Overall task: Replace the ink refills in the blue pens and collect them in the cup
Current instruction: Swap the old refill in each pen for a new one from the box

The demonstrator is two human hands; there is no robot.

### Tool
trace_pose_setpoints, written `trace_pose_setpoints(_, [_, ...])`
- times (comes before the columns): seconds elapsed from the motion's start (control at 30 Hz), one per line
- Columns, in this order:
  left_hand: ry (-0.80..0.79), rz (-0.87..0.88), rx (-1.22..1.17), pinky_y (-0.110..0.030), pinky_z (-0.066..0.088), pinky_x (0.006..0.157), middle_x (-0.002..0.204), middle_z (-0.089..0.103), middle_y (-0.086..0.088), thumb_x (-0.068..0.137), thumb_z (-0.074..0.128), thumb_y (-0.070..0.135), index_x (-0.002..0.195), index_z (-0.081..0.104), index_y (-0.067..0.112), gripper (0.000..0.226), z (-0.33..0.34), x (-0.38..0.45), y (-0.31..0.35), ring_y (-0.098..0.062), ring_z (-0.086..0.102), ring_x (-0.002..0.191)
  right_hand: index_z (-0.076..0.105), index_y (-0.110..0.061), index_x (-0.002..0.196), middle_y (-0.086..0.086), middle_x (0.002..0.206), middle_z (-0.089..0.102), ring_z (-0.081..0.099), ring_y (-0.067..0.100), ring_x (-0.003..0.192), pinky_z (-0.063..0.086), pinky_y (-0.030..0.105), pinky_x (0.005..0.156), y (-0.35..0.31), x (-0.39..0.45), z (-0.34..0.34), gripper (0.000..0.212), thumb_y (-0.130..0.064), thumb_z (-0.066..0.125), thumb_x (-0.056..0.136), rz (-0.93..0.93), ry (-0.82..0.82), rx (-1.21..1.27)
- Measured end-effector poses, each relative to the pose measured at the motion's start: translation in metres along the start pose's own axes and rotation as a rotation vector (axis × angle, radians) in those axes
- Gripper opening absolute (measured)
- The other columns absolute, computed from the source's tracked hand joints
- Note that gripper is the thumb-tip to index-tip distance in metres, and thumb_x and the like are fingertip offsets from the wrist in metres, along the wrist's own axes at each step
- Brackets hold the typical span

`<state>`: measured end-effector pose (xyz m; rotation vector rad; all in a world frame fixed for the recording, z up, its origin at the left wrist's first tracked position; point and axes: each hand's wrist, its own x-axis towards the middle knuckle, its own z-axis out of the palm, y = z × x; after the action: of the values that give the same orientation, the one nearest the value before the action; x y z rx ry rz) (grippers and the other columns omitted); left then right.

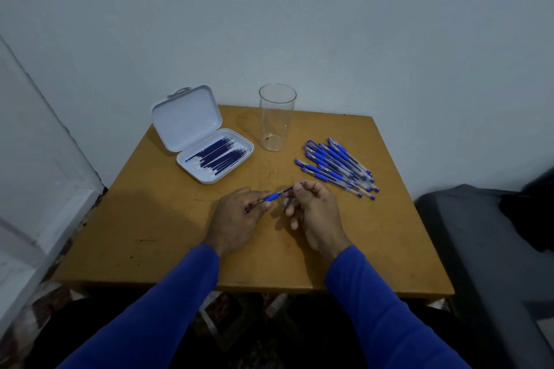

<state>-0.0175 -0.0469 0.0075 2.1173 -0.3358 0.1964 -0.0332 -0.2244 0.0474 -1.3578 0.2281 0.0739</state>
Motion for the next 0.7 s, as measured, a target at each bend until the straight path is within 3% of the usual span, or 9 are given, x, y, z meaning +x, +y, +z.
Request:
trace_pose_setpoints(0.13, [-0.007,0.006,0.016,-0.016,0.044,0.065,0.085,0.062,0.01,0.097,0.066,0.028,0.126,0.07,0.027,0.03,0.0,0.0,-0.0009,-0.009,0.057,0.077,0.066,-0.006,0.113,0.014,0.08,0.066,0.055,0.018,0.056,0.047,0.025,0.044,-0.0019,-0.002,0.0006,0.014,-0.008,0.06,0.1,0.018,-0.025,-0.033])
trace_pose_setpoints(0.4, [-0.011,0.025,0.051,-0.016,0.042,0.062,0.082,0.06,0.011,0.098,0.064,0.03,0.126,0.069,0.032,0.029,0.0003,0.0001,-0.0006,-0.008,0.055,0.072,0.043,-0.012,0.114,0.021,0.099,0.076,0.072,0.027,0.071,0.056,0.029,0.047,-0.0068,0.0016,0.005,0.011,-0.022,0.038,0.111,-0.063,0.07,0.136])
trace_pose_setpoints(0.57, [-0.015,0.031,0.051,-0.026,0.048,0.062,0.082,0.061,0.008,0.098,0.064,0.029,0.126,0.069,0.033,0.029,0.0002,0.0005,-0.002,-0.011,0.057,0.073,0.054,-0.008,0.118,0.021,0.1,0.071,0.07,0.024,0.075,0.06,0.029,0.054,-0.0073,0.0013,0.0057,0.013,-0.01,0.048,0.107,-0.029,0.083,0.186])
trace_pose_setpoints(0.7, [-0.023,0.029,0.044,-0.029,0.049,0.065,0.083,0.062,0.008,0.098,0.064,0.029,0.126,0.069,0.033,0.029,0.0004,0.0009,-0.0029,-0.011,0.057,0.074,0.053,-0.006,0.113,0.022,0.101,0.074,0.069,0.023,0.071,0.058,0.029,0.05,-0.0039,0.0026,0.007,0.014,-0.017,0.044,0.108,-0.059,0.082,0.103])
